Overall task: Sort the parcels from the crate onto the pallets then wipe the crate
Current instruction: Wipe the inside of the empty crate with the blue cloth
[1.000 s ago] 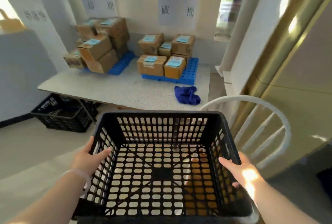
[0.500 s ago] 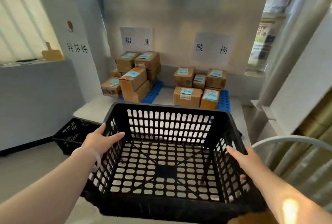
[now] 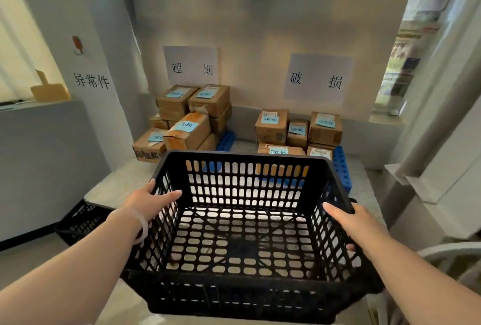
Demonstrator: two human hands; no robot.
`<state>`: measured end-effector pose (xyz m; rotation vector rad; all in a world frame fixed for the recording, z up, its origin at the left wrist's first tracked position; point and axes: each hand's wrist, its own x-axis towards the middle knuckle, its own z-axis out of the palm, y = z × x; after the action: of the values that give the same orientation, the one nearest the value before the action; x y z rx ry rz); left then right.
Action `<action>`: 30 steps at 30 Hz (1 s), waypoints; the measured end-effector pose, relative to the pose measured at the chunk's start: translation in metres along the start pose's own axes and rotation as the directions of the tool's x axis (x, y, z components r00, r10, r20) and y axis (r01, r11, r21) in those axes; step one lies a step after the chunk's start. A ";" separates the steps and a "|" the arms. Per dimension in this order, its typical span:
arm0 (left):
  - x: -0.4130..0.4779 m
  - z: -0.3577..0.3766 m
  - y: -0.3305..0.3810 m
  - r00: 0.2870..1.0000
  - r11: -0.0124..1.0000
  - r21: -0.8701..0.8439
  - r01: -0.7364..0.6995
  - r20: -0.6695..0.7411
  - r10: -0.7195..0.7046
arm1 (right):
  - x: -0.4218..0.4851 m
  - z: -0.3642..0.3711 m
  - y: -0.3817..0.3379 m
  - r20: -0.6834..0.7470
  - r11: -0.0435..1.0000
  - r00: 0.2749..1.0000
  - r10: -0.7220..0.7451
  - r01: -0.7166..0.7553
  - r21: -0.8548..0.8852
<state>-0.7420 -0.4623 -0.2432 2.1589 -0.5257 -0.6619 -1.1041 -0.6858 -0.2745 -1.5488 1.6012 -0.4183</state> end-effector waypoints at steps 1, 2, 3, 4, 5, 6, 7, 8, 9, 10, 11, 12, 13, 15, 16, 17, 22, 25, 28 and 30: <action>0.010 0.000 0.002 1.000 1.000 0.017 0.001 0.007 -0.001 | 0.007 0.005 -0.003 0.001 1.000 1.000 0.009 -0.009 0.001; 0.021 0.001 0.005 1.000 1.000 0.028 -0.002 0.011 0.002 | 0.014 0.010 -0.006 -0.002 1.000 1.000 0.018 -0.018 0.006; 0.031 0.001 0.007 1.000 0.999 0.035 -0.001 0.016 0.001 | 0.019 0.014 -0.009 -0.004 1.000 1.000 0.027 -0.027 0.011; 0.041 0.001 0.009 1.000 0.999 0.040 0.003 0.023 -0.004 | 0.024 0.018 -0.012 -0.009 1.000 1.000 0.029 -0.029 0.008; 0.051 0.002 0.010 0.999 0.999 0.045 0.004 0.031 -0.006 | 0.029 0.022 -0.016 -0.013 0.999 0.999 0.035 -0.035 0.004; 0.062 0.002 0.011 0.999 0.999 0.045 0.003 0.043 -0.005 | 0.034 0.025 -0.020 -0.016 0.999 0.999 0.043 -0.043 -0.002; 0.073 0.002 0.012 0.998 0.999 0.040 0.001 0.057 -0.003 | 0.039 0.028 -0.025 -0.015 0.999 0.999 0.052 -0.052 -0.008; 0.083 0.003 0.013 0.997 1.000 0.031 0.000 0.071 -0.002 | 0.044 0.031 -0.029 -0.015 0.998 0.998 0.064 -0.064 -0.016; 0.093 0.004 0.015 0.996 1.000 0.025 -0.008 0.084 0.006 | 0.050 0.034 -0.032 -0.015 0.997 0.997 0.081 -0.082 -0.017; 0.103 0.004 0.017 0.995 1.000 0.020 -0.017 0.096 0.015 | 0.056 0.038 -0.035 -0.025 0.995 0.995 0.099 -0.100 -0.023; 0.113 0.004 0.018 0.994 1.000 0.021 -0.024 0.108 0.021 | 0.060 0.042 -0.038 -0.041 0.993 0.993 0.113 -0.114 -0.034; 0.122 0.003 0.020 0.993 0.999 0.028 -0.029 0.119 0.025 | 0.062 0.047 -0.041 -0.058 0.991 0.991 0.118 -0.121 -0.050; 0.131 0.002 0.022 0.991 0.998 0.042 -0.035 0.128 0.029 | 0.064 0.051 -0.044 -0.072 0.990 0.990 0.124 -0.129 -0.065; 0.152 -0.001 0.025 0.987 0.996 0.074 -0.039 0.158 0.027 | 0.067 0.059 -0.053 -0.092 0.985 0.986 0.139 -0.147 -0.092; 0.158 -0.001 0.026 0.985 0.995 0.090 -0.043 0.168 0.027 | 0.067 0.061 -0.057 -0.097 0.983 0.985 0.146 -0.155 -0.100; 0.163 0.000 0.028 0.985 0.993 0.112 -0.048 0.171 0.029 | 0.066 0.061 -0.060 -0.103 0.982 0.984 0.142 -0.153 -0.112; 0.184 0.009 0.029 0.987 0.937 0.340 -0.081 0.161 0.026 | 0.063 0.067 -0.068 -0.144 0.963 0.983 0.117 -0.148 -0.224; 0.181 0.014 0.025 0.989 0.824 0.550 -0.137 0.121 0.084 | 0.060 0.073 -0.067 -0.193 0.894 0.977 0.097 -0.170 -0.414; 0.173 0.026 0.029 0.961 0.686 0.674 -0.274 0.159 0.228 | 0.047 0.081 -0.077 -0.247 0.781 0.968 -0.035 -0.128 -0.611; 0.170 0.039 0.040 0.915 0.597 0.698 -0.396 0.245 0.320 | 0.040 0.091 -0.089 -0.193 0.733 0.966 -0.170 -0.007 -0.681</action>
<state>-0.6397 -0.6038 -0.2803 2.6329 -1.4571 -0.3341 -0.9735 -0.7106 -0.2754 -2.1909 2.0188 -0.0484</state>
